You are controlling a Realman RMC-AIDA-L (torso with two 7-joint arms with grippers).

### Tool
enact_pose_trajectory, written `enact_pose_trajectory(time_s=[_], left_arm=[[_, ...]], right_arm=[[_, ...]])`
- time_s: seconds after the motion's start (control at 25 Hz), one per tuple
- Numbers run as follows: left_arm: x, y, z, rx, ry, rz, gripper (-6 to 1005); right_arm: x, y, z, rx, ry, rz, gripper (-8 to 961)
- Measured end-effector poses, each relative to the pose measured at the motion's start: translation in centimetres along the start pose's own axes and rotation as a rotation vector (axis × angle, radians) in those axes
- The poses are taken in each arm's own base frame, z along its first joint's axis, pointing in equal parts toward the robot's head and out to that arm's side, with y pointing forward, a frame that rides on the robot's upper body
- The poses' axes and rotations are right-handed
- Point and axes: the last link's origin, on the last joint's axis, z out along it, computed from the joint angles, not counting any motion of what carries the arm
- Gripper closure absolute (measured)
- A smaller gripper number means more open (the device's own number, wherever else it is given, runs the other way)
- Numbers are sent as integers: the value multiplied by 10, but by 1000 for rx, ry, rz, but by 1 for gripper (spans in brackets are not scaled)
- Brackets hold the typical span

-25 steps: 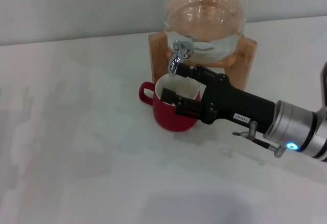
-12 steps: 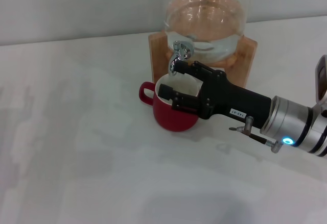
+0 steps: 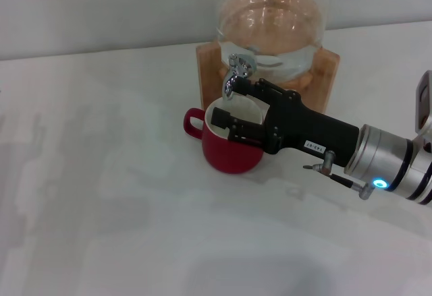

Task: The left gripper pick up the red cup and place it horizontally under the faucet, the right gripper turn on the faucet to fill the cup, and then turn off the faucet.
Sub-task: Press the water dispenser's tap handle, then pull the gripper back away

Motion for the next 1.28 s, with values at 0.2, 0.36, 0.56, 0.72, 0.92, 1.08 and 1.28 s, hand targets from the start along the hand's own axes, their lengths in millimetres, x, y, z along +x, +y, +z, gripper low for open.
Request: enact_pose_trajectory(time_s=[0.2, 0.36, 0.56, 0.72, 0.92, 1.08, 1.28], left_arm=[[0, 0, 0, 0, -1, 0, 342], [0, 0, 0, -1, 0, 1, 342], [0, 0, 1, -1, 0, 1, 342], [0, 0, 1, -1, -1, 1, 342], [0, 0, 1, -2, -2, 2, 342], [0, 0, 1, -2, -2, 2, 342], [0, 0, 1, -3, -2, 2, 342]], right_arm=[[1, -1, 0, 6, 4, 0, 85], [1, -1, 0, 7, 4, 1, 85], [0, -1, -1, 9, -5, 1, 85], [0, 0, -2, 9, -8, 1, 85], [0, 0, -3, 8, -12, 2, 85], [0, 0, -3, 8, -12, 1, 85], [0, 0, -3, 12, -11, 2, 85]])
